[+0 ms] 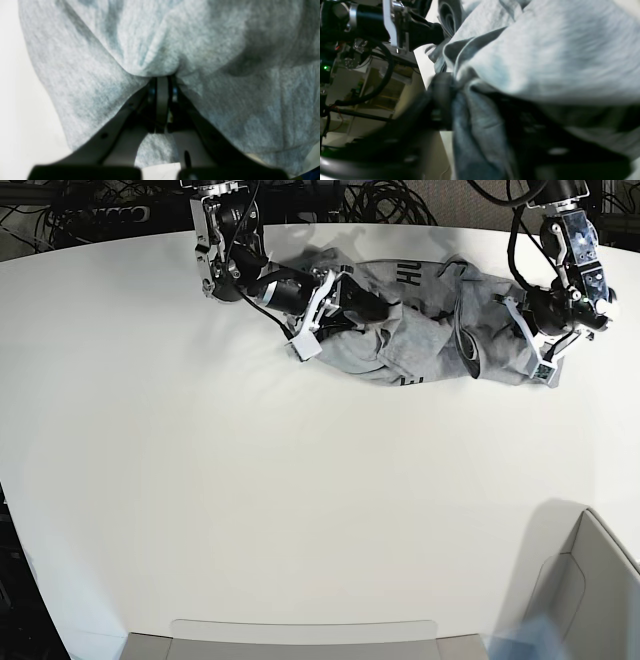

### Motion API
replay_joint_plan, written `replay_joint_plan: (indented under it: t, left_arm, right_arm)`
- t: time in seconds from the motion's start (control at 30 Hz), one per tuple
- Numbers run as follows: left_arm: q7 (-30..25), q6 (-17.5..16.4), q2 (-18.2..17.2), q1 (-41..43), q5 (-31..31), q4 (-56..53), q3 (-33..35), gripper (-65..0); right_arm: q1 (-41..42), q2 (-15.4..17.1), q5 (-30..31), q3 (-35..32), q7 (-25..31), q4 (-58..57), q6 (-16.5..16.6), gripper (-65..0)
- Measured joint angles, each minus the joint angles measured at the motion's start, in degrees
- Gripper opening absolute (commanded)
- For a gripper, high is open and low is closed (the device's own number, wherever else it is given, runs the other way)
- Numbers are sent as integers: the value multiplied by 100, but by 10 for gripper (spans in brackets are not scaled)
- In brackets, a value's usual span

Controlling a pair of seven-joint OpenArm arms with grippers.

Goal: Fold the T-shirt properly
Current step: 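Grasp the shirt end with the right gripper, left gripper holding the other end, then lift the shirt end with the right gripper and fold it over the bundle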

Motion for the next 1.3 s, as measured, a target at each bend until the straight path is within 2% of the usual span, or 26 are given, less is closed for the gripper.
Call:
replay_joint_plan:
  t: [0.03,0.07,0.13,0.27,0.3,0.47,0.63,0.77,0.9,1.07,1.13,1.23,1.3]
  left_arm:
    - [-2,0,-2,0,0,0,0,-650]
    - [-2,0,-2,0,0,0,0,-650]
    - [-2,0,-15,35,0,0,0,-650]
    - [-46,0,-17,83,-26,26,-4,-650]
    - [-31,2,-17,83,-28,26,-4,-650]
    - [81,-2,-7,114,-90,212,-2,-650]
    - [994,-66,94,190,-127,1005,50,-650]
    - [938,-24,214,85,-57,1650,48,-650]
    - [1036,-44,420,9,-94,1665,55,-650]
    - [986,-26,358,-105,-42,1661,9,-650]
    - [962,-28,372,13,-42,1659,-136,-650]
    - [988,-44,271,197,232,1650,-638,-650]
    - [1036,-37,90,212,470,1622,-957,-650]
  right_arm:
    - [52,0,-7,0,2,0,-2,-608]
    - [87,0,15,17,4,2,-140,-650]
    - [114,24,72,17,72,28,-907,-650]
    - [260,490,26,-59,4,120,-1707,-650]
    - [302,564,13,-4,33,144,-1818,-650]
    - [481,920,136,48,35,337,-2304,-650]
    - [684,1541,181,63,33,323,-2614,-650]
    - [793,1792,302,94,46,313,-2907,-650]
    - [868,1882,310,435,9,308,-2979,-650]
    - [938,2343,258,774,59,319,-3064,-650]
    - [929,2402,238,763,68,407,-3099,-650]
    - [916,2422,-87,354,48,730,-3665,-650]
    - [885,2417,-369,9,-7,1121,-3912,-650]
